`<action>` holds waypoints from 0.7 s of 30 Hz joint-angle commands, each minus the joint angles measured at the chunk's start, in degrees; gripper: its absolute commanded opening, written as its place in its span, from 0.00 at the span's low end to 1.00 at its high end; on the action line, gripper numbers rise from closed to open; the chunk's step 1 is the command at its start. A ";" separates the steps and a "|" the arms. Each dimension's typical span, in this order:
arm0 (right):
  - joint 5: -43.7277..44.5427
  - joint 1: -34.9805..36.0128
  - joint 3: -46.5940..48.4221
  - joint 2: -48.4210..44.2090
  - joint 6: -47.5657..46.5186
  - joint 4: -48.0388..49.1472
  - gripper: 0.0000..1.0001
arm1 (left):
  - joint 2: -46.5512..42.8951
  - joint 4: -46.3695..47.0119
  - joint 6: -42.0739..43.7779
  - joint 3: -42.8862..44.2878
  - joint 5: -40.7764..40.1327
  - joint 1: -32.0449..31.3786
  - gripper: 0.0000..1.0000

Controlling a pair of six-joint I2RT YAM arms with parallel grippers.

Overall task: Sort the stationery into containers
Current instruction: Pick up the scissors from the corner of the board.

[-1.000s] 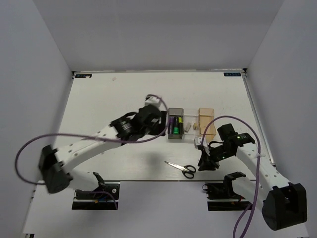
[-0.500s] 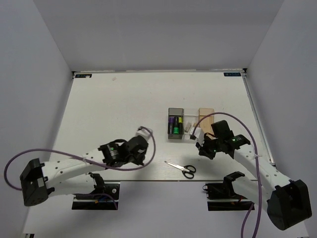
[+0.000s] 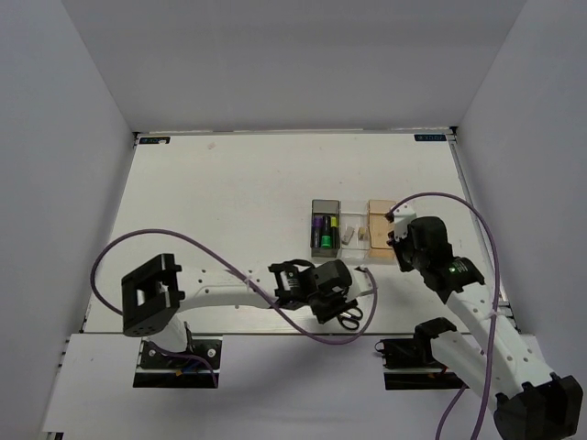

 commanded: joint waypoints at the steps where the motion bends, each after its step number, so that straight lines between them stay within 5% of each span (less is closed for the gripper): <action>1: 3.05 -1.44 1.03 -3.28 2.67 3.34 0.17 | 3.35 4.91 5.81 6.74 4.58 1.27 0.55; 9: 3.31 -3.63 0.67 -5.22 3.02 3.61 0.17 | 13.46 5.00 4.06 15.18 13.55 3.47 0.56; 21: 4.54 -4.25 0.50 -6.80 3.11 3.96 0.17 | 21.21 6.14 1.07 18.35 14.26 4.62 0.56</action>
